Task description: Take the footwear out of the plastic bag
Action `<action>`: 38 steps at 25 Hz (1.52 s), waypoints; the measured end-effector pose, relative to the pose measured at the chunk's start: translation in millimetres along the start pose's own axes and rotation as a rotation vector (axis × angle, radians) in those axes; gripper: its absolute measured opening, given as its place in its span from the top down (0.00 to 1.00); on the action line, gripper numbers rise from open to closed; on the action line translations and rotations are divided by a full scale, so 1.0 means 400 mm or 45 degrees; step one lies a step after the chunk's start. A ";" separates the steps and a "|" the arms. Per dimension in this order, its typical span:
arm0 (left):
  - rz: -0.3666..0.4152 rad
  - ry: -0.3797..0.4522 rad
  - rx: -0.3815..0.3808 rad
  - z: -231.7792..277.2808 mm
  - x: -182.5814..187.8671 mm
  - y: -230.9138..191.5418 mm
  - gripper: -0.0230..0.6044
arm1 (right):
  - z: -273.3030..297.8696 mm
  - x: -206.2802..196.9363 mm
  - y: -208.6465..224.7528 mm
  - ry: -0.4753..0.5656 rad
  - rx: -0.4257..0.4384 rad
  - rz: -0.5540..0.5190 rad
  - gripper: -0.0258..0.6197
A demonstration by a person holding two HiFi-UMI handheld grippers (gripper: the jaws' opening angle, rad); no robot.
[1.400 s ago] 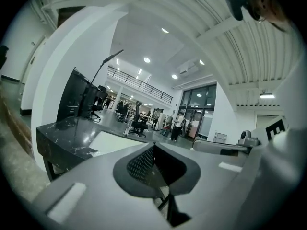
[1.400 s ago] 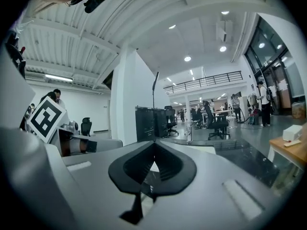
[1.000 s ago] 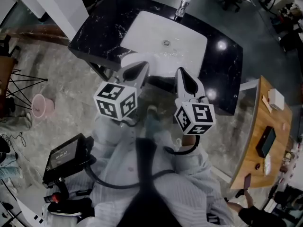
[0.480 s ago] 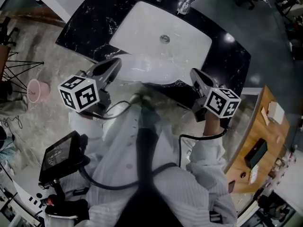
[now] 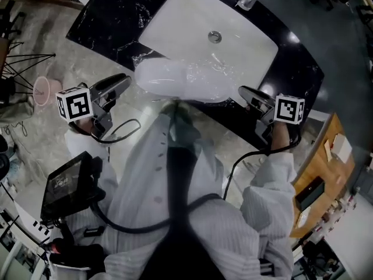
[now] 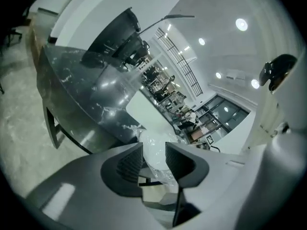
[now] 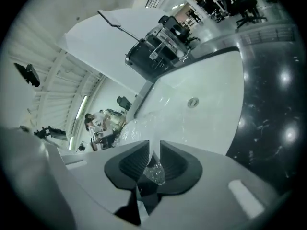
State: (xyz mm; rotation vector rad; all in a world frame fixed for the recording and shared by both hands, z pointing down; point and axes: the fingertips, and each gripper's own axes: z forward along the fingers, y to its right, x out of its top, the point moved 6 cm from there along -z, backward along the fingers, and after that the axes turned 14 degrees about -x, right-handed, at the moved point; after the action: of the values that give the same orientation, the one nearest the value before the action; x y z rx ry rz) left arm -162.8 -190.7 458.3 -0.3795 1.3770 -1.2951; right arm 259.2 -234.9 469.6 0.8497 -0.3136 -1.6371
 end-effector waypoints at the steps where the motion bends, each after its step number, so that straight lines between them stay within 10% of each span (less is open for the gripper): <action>1: -0.025 -0.042 -0.027 0.014 -0.009 -0.008 0.72 | 0.010 0.002 0.001 -0.049 0.019 -0.013 0.83; 12: -0.135 -0.245 -0.054 0.084 -0.027 -0.053 0.71 | 0.081 0.022 0.015 -0.435 0.140 -0.084 0.76; 25: -0.101 -0.331 -0.050 0.105 -0.044 -0.056 0.76 | 0.147 0.015 -0.076 -0.568 0.349 -0.119 0.68; 38: 0.233 -0.079 -0.164 0.052 0.128 0.172 0.81 | -0.064 0.097 -0.271 0.035 0.456 -0.422 0.78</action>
State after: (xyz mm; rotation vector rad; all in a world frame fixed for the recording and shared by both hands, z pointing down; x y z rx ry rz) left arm -130.3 -219.0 381.4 -0.3691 1.4119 -1.0408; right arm 195.6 -237.0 370.3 1.2452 -0.4750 -1.9044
